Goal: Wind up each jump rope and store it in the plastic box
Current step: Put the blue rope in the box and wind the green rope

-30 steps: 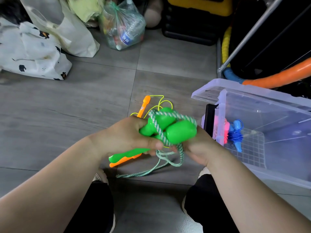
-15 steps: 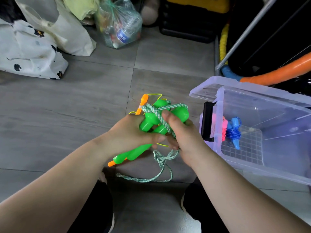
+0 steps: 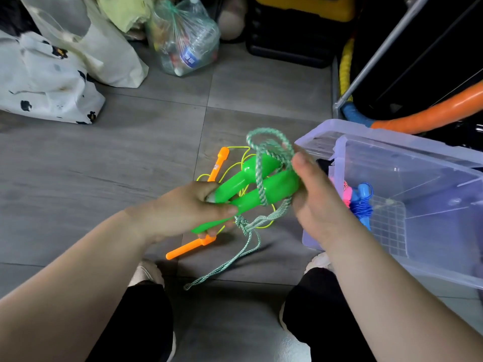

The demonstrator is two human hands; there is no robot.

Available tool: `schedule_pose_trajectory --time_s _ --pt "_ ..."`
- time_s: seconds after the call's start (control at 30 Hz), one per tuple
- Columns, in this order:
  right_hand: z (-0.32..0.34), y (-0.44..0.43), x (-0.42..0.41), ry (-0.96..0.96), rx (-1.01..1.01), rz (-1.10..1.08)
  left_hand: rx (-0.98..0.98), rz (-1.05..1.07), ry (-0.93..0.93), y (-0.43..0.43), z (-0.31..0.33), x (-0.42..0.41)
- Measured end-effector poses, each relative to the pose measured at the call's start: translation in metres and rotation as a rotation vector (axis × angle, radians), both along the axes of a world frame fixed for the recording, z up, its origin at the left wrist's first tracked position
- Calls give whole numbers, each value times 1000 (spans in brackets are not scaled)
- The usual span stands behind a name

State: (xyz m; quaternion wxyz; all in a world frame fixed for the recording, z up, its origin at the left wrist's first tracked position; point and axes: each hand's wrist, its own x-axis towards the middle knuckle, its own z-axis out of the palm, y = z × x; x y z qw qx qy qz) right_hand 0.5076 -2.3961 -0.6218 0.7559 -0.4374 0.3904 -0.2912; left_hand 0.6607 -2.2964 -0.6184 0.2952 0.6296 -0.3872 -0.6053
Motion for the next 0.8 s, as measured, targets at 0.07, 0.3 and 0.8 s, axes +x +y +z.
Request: schedule_pose_trajectory --time_s 0.07,0.3,0.8 --pt "3 -8 -6 113 -63 -134 0 27 -296 -1 -4 10" --pt "-10 0 -14 866 -252 448 13 284 -740 -4 -4 16" --pt "-16 5 9 431 -272 219 -81 41 -33 -3 13 4"
